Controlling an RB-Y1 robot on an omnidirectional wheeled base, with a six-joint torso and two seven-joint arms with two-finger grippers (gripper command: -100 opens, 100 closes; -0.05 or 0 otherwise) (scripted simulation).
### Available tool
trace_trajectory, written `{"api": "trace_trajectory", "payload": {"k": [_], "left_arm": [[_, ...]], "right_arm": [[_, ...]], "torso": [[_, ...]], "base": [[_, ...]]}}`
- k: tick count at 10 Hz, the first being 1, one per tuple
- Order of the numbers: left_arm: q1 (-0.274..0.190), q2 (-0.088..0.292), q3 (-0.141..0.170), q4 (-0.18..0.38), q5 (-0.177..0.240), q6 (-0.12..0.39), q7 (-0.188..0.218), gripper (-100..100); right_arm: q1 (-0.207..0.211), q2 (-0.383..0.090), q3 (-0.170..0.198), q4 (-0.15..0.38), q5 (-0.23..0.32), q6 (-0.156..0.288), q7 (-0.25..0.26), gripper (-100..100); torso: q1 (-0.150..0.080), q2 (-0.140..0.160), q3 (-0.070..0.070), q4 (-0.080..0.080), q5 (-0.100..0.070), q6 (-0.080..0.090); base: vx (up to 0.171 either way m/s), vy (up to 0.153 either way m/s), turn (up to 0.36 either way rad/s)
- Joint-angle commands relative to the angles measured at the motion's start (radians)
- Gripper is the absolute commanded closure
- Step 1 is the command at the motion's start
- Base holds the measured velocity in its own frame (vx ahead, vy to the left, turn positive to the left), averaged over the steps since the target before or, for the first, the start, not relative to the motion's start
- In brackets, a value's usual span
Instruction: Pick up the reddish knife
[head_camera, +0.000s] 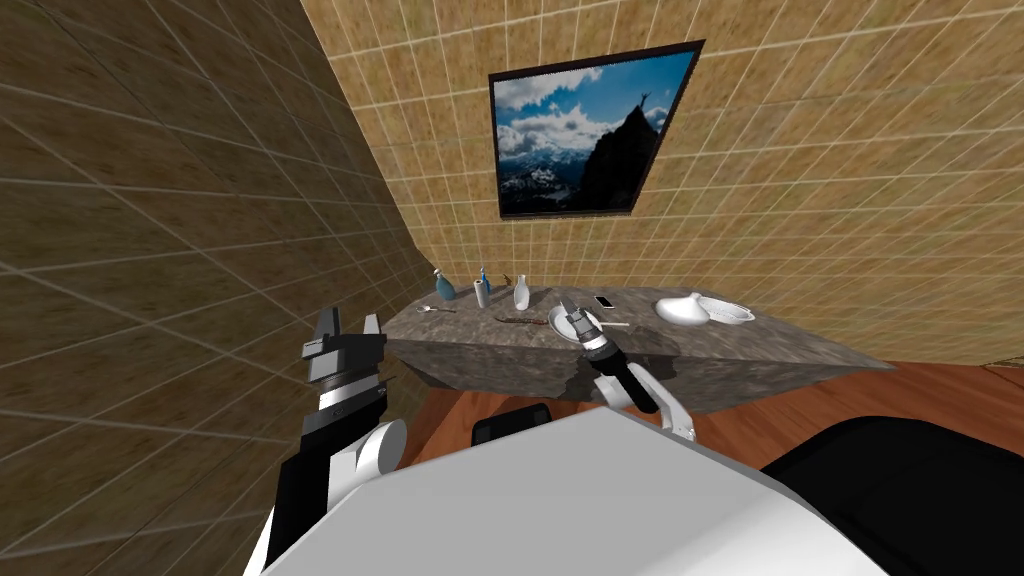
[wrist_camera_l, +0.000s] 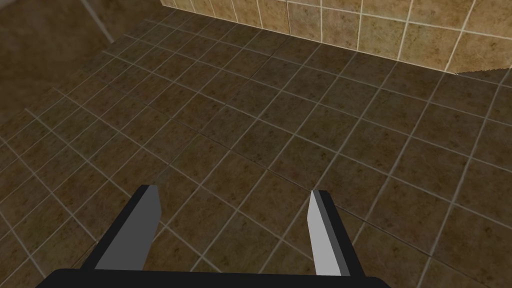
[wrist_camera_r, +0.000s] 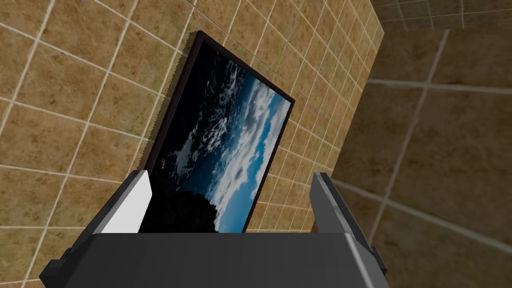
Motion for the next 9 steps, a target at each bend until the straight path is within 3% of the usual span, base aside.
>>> {"api": "trace_trajectory", "payload": {"k": [1,6,9], "left_arm": [[0.0,0.0,0.0,0.0,0.0,0.0,0.0,0],[0.0,0.0,0.0,0.0,0.0,0.0,0.0,0],[0.0,0.0,0.0,0.0,0.0,0.0,0.0,0]], "right_arm": [[0.008,-0.05,-0.001,0.031,0.013,-0.005,0.002,-100],[0.016,-0.184,-0.002,0.101,0.037,-0.012,0.003,-100],[0.029,-0.277,0.0,0.176,0.065,-0.022,0.005,-100]], "torso": [[0.0,0.0,0.0,0.0,0.0,0.0],[0.002,0.0,0.0,0.0,0.0,0.0],[0.001,0.0,0.0,0.0,0.0,0.0]], "base": [[0.008,0.054,0.101],[0.013,0.058,0.082],[0.016,0.067,0.112]]}}
